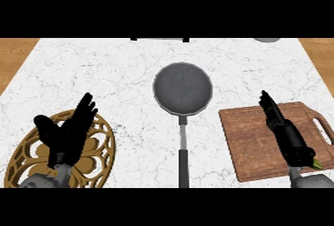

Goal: Pick the squash from the cutting board and place it in the pan

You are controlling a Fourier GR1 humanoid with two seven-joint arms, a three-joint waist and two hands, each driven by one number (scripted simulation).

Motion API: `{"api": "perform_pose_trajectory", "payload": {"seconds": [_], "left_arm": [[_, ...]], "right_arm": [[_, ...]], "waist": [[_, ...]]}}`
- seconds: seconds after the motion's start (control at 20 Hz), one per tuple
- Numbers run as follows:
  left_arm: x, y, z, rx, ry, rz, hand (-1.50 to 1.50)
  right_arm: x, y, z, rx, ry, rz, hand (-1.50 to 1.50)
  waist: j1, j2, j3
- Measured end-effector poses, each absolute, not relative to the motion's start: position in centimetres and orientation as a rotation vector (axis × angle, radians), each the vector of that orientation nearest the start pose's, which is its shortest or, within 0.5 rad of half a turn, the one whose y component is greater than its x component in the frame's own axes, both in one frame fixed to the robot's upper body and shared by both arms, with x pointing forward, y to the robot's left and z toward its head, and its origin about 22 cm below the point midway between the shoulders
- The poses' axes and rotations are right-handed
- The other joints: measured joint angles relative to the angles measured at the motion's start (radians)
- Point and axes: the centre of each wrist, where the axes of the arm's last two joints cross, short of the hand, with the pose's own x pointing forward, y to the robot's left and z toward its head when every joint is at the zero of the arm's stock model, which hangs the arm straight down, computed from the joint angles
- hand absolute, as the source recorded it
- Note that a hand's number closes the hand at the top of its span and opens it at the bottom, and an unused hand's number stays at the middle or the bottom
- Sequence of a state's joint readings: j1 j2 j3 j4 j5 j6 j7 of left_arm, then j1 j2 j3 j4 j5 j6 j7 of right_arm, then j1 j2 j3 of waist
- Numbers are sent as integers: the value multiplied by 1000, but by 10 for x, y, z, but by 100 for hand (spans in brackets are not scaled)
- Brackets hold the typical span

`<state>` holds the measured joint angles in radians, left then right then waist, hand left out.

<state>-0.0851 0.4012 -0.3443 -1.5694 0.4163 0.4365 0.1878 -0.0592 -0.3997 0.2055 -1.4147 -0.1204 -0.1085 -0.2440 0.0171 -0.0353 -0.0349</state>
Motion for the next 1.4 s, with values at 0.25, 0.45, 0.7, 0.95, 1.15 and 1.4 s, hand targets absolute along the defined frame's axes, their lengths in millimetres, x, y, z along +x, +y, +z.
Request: {"api": "perform_pose_trajectory", "payload": {"seconds": [0.25, 0.45, 0.7, 0.95, 1.15, 1.4], "left_arm": [[243, 255, 19, 194, -1375, -65, 0], [238, 269, 13, 279, -1382, -171, 0], [232, 280, 12, 319, -1385, -231, 0], [225, 281, 9, 334, -1403, -264, 0], [224, 279, 9, 326, -1405, -267, 0], [223, 280, 11, 319, -1397, -276, 0]], "right_arm": [[277, -310, 27, -15, -1693, 262, -150], [282, -367, 46, -196, -1604, 265, -150], [260, -451, 58, -320, -1421, 177, -150], [248, -497, 89, -426, -1317, 434, -150], [255, -514, 123, -418, -1255, 625, -150], [277, -502, 139, -332, -1182, 815, -150]], "waist": [[1, 26, 26], [-5, 36, 31], [-13, 38, 35], [-1, 39, 37], [5, 39, 37], [10, 39, 36]]}}
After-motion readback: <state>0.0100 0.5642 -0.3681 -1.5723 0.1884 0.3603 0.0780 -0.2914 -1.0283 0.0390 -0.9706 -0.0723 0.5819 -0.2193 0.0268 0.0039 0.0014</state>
